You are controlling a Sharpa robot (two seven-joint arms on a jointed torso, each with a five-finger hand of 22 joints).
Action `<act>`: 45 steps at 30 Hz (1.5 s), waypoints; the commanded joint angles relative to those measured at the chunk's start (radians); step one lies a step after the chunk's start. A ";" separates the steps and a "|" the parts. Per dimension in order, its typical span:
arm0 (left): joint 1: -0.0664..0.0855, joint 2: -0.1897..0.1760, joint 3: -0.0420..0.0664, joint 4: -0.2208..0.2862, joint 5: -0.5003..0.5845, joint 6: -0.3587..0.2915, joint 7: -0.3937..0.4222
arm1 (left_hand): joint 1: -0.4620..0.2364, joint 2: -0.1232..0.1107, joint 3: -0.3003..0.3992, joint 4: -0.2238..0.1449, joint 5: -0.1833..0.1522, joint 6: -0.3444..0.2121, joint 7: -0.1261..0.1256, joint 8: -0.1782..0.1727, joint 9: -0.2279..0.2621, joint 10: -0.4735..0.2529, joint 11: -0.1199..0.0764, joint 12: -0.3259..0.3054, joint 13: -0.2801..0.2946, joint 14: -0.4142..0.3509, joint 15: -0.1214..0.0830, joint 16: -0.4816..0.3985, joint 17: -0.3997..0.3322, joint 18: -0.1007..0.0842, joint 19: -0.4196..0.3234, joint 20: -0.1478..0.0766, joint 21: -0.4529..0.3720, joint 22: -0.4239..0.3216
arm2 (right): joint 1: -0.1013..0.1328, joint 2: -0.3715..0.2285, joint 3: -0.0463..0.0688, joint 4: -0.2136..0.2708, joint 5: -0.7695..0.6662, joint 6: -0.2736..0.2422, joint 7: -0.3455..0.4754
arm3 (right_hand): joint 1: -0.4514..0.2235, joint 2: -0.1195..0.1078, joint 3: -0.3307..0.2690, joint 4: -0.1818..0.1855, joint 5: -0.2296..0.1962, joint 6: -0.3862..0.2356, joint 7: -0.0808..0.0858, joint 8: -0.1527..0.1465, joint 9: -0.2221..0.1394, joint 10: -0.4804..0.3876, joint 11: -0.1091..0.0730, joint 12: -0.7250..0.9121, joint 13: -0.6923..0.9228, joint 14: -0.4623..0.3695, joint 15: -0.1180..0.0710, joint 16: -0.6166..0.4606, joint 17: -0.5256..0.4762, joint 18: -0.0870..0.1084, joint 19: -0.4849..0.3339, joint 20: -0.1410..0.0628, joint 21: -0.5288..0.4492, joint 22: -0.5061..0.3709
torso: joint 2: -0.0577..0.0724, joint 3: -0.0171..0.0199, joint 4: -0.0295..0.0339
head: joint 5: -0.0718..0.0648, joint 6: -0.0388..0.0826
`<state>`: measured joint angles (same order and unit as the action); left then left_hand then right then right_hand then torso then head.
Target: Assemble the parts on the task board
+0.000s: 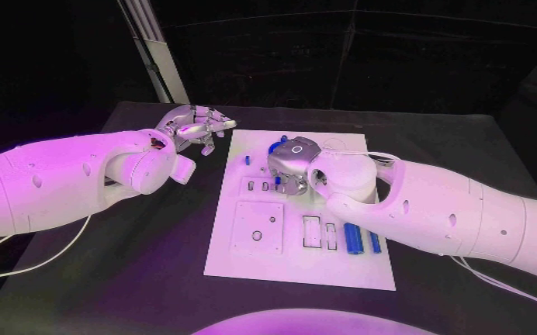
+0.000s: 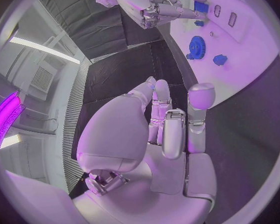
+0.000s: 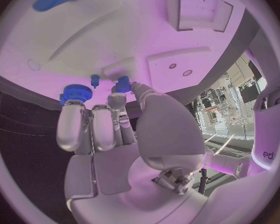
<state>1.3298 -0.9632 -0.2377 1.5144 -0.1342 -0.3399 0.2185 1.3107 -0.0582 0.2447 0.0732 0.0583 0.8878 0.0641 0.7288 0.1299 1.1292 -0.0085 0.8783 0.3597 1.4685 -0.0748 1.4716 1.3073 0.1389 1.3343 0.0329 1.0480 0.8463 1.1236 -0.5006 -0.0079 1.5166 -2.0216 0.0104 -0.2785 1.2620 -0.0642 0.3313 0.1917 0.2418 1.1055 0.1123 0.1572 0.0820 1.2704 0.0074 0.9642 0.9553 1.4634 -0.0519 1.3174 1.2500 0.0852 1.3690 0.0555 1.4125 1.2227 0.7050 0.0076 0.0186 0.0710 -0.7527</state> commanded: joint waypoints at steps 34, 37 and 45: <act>0.002 0.006 0.001 -0.008 0.026 0.010 0.014 | 0.001 -0.006 0.008 -0.001 0.003 -0.003 0.004 -0.006 -0.001 -0.006 0.000 -0.006 -0.002 0.058 0.001 -0.002 0.073 0.002 -0.008 0.001 -0.004 0.004 | 0.000 0.003 -0.002 -0.006 0.001 -0.001 0.020 | 0.001 -0.042 -0.013 0.000 -0.010 -0.001 -0.008 -0.015 -0.009 -0.044 0.012 -0.115 -0.093 0.037 0.001 -0.036 -0.034 -0.005 -0.017 0.003 -0.018 -0.034 | 0.000 -0.0001 0.0007 | 0.000 -0.003; 0.002 0.007 0.001 -0.008 0.026 0.012 0.012 | 0.000 -0.006 0.009 -0.001 0.003 -0.003 0.004 -0.006 -0.002 -0.006 0.001 -0.006 -0.002 0.058 0.001 0.000 0.077 0.002 -0.007 0.001 -0.003 0.006 | 0.000 0.003 -0.002 -0.005 0.001 -0.006 0.019 | 0.000 -0.045 -0.014 0.001 -0.009 -0.005 -0.007 -0.018 -0.010 -0.046 0.013 -0.119 -0.096 0.037 0.002 -0.037 -0.035 -0.005 -0.018 0.004 -0.019 -0.035 | 0.000 -0.0003 0.0003 | -0.001 -0.003; 0.002 0.008 0.001 -0.010 0.026 0.016 0.006 | -0.001 -0.006 0.009 -0.001 0.003 -0.003 0.004 -0.006 -0.002 -0.006 0.001 -0.006 -0.002 0.059 0.001 0.001 0.079 0.001 -0.006 0.001 -0.001 0.009 | 0.000 0.002 -0.002 -0.004 0.001 -0.012 0.018 | -0.006 -0.052 -0.018 0.005 -0.008 -0.013 -0.003 -0.023 -0.012 -0.048 0.016 -0.126 -0.100 0.037 0.004 -0.040 -0.038 -0.004 -0.019 0.006 -0.020 -0.038 | 0.000 -0.0005 0.0004 | -0.002 -0.004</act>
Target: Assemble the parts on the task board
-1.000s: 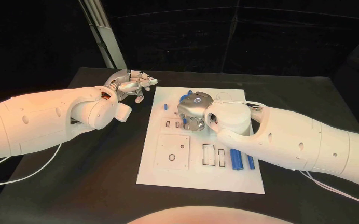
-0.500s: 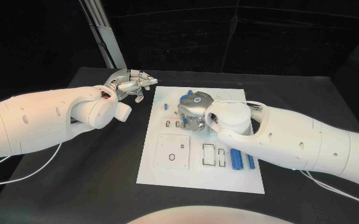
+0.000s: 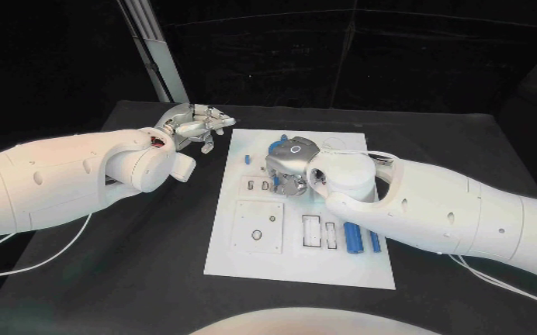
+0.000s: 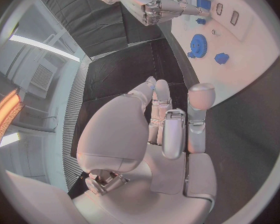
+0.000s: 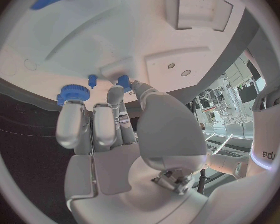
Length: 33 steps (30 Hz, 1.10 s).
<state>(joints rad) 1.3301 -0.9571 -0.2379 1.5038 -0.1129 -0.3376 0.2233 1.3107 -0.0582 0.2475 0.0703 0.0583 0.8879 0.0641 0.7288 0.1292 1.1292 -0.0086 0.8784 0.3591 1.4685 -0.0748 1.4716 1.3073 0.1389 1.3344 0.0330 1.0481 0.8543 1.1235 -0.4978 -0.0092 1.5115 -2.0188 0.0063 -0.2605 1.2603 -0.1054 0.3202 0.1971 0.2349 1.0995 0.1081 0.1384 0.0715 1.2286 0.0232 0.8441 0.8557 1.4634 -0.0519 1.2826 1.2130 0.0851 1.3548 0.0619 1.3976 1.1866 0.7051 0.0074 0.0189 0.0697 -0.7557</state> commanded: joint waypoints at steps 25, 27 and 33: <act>0.002 0.005 0.001 -0.005 0.004 0.024 -0.012 | -0.004 -0.006 0.007 0.003 0.002 -0.002 0.005 -0.005 -0.001 -0.004 0.001 -0.007 -0.001 0.062 0.001 0.006 0.088 -0.001 -0.002 0.001 0.007 0.012 | 0.000 -0.002 -0.001 0.001 -0.002 -0.034 -0.007 | -0.028 -0.039 -0.026 0.024 -0.022 -0.044 0.013 -0.028 -0.005 -0.027 0.012 -0.053 -0.037 0.031 0.013 -0.032 -0.027 -0.001 -0.013 0.009 -0.016 -0.017 | 0.000 -0.0001 0.0006 | -0.002 -0.001; 0.002 0.005 0.001 -0.006 0.004 0.025 -0.012 | -0.004 -0.006 0.007 0.003 0.002 -0.002 0.005 -0.005 -0.001 -0.004 0.001 -0.007 -0.001 0.062 0.001 0.006 0.088 -0.001 -0.001 0.001 0.008 0.013 | 0.000 -0.002 -0.001 0.001 -0.002 -0.035 -0.008 | -0.028 -0.040 -0.027 0.025 -0.024 -0.045 0.013 -0.029 -0.005 -0.028 0.012 -0.055 -0.039 0.031 0.014 -0.033 -0.028 -0.001 -0.014 0.009 -0.016 -0.018 | 0.000 0.0001 0.0003 | -0.002 -0.001; 0.002 0.006 0.001 -0.007 0.004 0.026 -0.014 | -0.004 -0.006 0.007 0.003 0.002 -0.002 0.005 -0.005 -0.001 -0.004 0.001 -0.006 -0.001 0.062 0.001 0.007 0.090 -0.001 -0.001 0.001 0.009 0.015 | 0.000 -0.003 -0.001 0.001 -0.002 -0.038 -0.008 | -0.029 -0.041 -0.029 0.026 -0.027 -0.046 0.014 -0.030 -0.005 -0.030 0.013 -0.058 -0.042 0.030 0.014 -0.035 -0.031 0.000 -0.015 0.010 -0.018 -0.021 | 0.000 -0.0001 -0.0003 | -0.002 0.000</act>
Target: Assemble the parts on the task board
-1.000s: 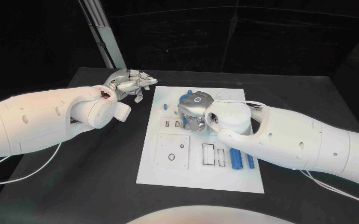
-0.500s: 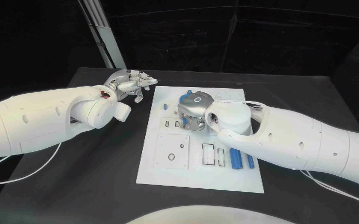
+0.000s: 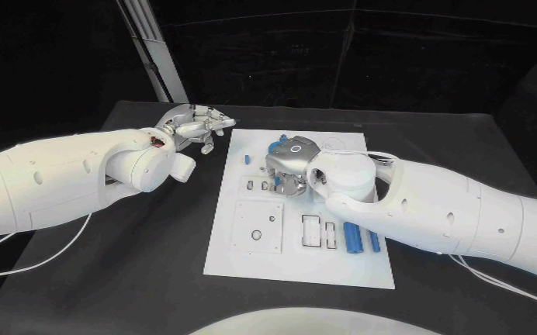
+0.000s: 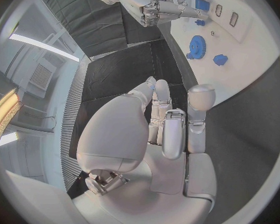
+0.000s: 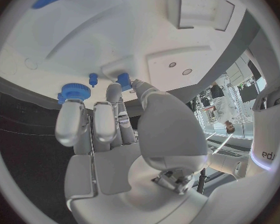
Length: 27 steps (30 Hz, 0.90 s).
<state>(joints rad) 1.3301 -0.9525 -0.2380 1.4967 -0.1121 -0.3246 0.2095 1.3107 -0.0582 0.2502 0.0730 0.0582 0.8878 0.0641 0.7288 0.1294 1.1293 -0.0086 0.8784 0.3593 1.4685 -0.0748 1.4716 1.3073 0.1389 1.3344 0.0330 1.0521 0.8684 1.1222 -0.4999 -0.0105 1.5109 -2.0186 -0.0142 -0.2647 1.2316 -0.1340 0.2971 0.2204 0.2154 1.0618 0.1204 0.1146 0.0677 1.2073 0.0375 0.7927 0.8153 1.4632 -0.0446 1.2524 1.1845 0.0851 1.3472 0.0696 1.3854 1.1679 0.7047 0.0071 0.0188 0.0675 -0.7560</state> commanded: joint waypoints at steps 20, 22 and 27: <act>0.001 0.007 0.001 -0.007 -0.019 0.052 -0.006 | -0.033 -0.028 -0.007 0.007 0.001 -0.013 0.012 -0.012 -0.006 -0.008 0.007 -0.014 -0.004 0.064 0.005 0.008 0.093 -0.002 0.003 0.004 0.006 0.003 | 0.001 -0.044 0.000 0.034 0.139 -0.340 0.151 | -0.029 -0.044 -0.195 0.074 -0.068 -0.087 0.025 -0.051 -0.001 -0.016 0.021 -0.007 0.000 0.026 0.025 -0.039 -0.031 0.008 -0.027 0.019 -0.030 -0.043 | -0.002 0.0008 -0.0004 | -0.002 0.008; 0.001 0.010 0.001 -0.007 -0.033 0.065 -0.010 | -0.047 -0.034 -0.014 0.012 0.002 -0.028 0.020 -0.025 -0.012 -0.013 0.013 -0.021 -0.007 0.065 0.010 0.009 0.095 -0.003 0.004 0.007 0.007 0.005 | 0.000 -0.064 0.000 0.043 0.215 -0.391 0.212 | -0.019 -0.032 -0.212 0.073 -0.059 -0.090 0.026 -0.050 0.000 -0.022 0.022 -0.012 -0.004 0.024 0.026 -0.047 -0.039 0.010 -0.033 0.021 -0.037 -0.054 | -0.003 0.0009 -0.0008 | -0.003 0.011; 0.001 0.016 0.001 -0.002 -0.067 0.095 -0.030 | -0.074 -0.034 -0.028 0.026 0.001 -0.072 0.041 -0.067 -0.031 -0.013 0.030 -0.028 -0.010 0.066 0.023 0.011 0.099 -0.005 0.006 0.017 0.010 0.009 | 0.001 -0.133 0.001 0.078 0.447 -0.424 0.349 | 0.056 0.017 -0.191 0.056 -0.014 -0.073 0.022 -0.041 0.004 -0.061 0.018 -0.059 -0.044 0.011 0.024 -0.093 -0.084 0.022 -0.068 0.020 -0.071 -0.113 | -0.006 0.0020 -0.0045 | -0.001 0.022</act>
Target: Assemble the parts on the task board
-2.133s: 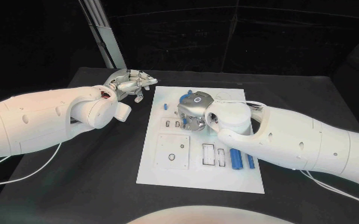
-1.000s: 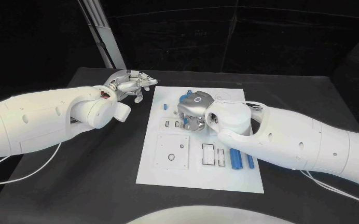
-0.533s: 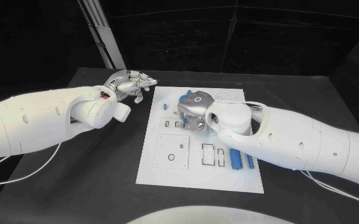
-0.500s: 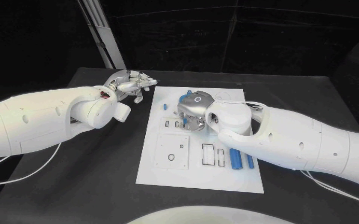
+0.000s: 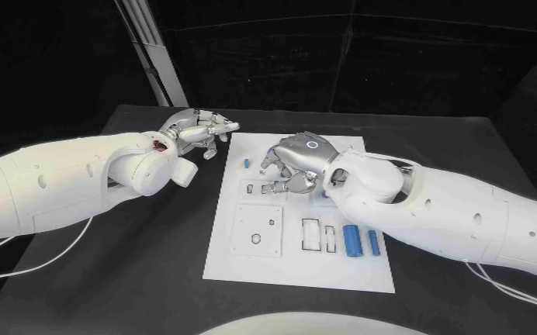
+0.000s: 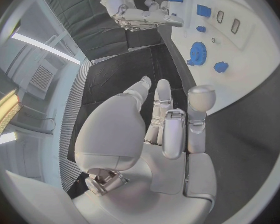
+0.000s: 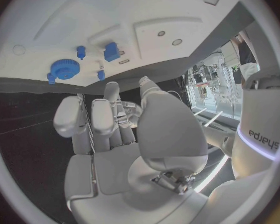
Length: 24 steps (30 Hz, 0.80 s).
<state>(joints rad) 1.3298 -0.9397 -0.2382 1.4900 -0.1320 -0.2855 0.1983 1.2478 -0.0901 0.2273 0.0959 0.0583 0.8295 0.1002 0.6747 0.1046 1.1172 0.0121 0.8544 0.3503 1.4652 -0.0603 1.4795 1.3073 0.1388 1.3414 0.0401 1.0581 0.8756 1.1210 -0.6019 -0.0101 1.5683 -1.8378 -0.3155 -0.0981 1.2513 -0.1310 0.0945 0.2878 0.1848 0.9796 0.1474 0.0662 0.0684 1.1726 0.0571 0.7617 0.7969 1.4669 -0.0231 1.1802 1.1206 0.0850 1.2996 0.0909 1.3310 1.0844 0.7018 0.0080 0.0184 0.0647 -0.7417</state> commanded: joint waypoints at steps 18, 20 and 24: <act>0.022 0.068 0.002 0.021 -0.428 0.220 -0.377 | -0.132 0.003 -0.082 0.110 0.003 -0.020 0.019 -0.049 -0.019 -0.028 0.028 0.005 0.007 0.035 0.028 -0.062 -0.011 0.023 -0.070 0.034 -0.116 -0.137 | 0.032 -0.306 0.017 0.053 1.200 0.011 0.384 | 0.223 0.025 0.182 -0.080 0.007 -0.020 0.054 -0.003 -0.002 -0.122 0.093 -0.580 -0.604 -0.405 0.127 -1.026 -0.781 0.096 -0.449 0.120 -0.809 -0.779 | -0.038 0.0205 -0.0252 | 0.014 0.018; 0.031 0.082 0.002 0.020 -0.491 0.269 -0.432 | -0.141 0.004 -0.098 0.126 0.002 -0.017 0.017 -0.045 -0.018 -0.028 0.027 0.011 0.010 0.034 0.027 -0.063 -0.014 0.023 -0.069 0.033 -0.118 -0.138 | 0.034 -0.324 0.020 0.051 1.233 0.015 0.394 | 0.218 0.029 0.187 -0.093 0.008 -0.016 0.055 -0.002 -0.001 -0.105 0.089 -0.599 -0.641 -0.381 0.128 -1.049 -0.815 0.097 -0.419 0.121 -0.836 -0.802 | -0.040 0.0224 -0.0262 | 0.015 0.017; 0.048 0.118 0.002 0.008 -0.618 0.333 -0.520 | -0.135 0.021 -0.124 0.154 0.002 0.017 0.001 -0.019 -0.007 0.002 0.013 0.045 0.021 0.051 0.016 -0.038 0.028 0.014 -0.039 0.025 -0.077 -0.087 | 0.039 -0.347 0.024 0.038 1.269 0.025 0.403 | 0.212 0.041 0.199 -0.118 0.006 0.018 0.053 0.004 0.002 -0.042 0.076 -0.609 -0.692 -0.266 0.099 -1.045 -0.854 0.100 -0.311 0.089 -0.838 -0.820 | -0.041 0.0254 -0.0282 | 0.018 0.017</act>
<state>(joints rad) 1.3742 -0.8272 -0.2370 1.5025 -0.5872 -0.0550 -0.1901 1.1129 -0.0785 0.1059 0.2451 0.0582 0.8405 0.1024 0.6517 0.0965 1.1122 0.0256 0.8946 0.3701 1.4669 -0.0371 1.4377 1.3080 0.1548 1.2963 0.0654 0.9754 0.7822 1.1576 -0.9483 0.0123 1.6069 -0.6884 -0.3242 0.2526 1.4701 -0.0937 0.2947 0.1758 0.1923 0.9905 0.2011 0.0656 0.0696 1.1202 0.1363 0.1537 0.1110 1.1855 0.0802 0.1298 0.2710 0.1713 0.9732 0.1854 0.4913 0.2666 0.6631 0.0304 -0.0080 0.0814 -0.7239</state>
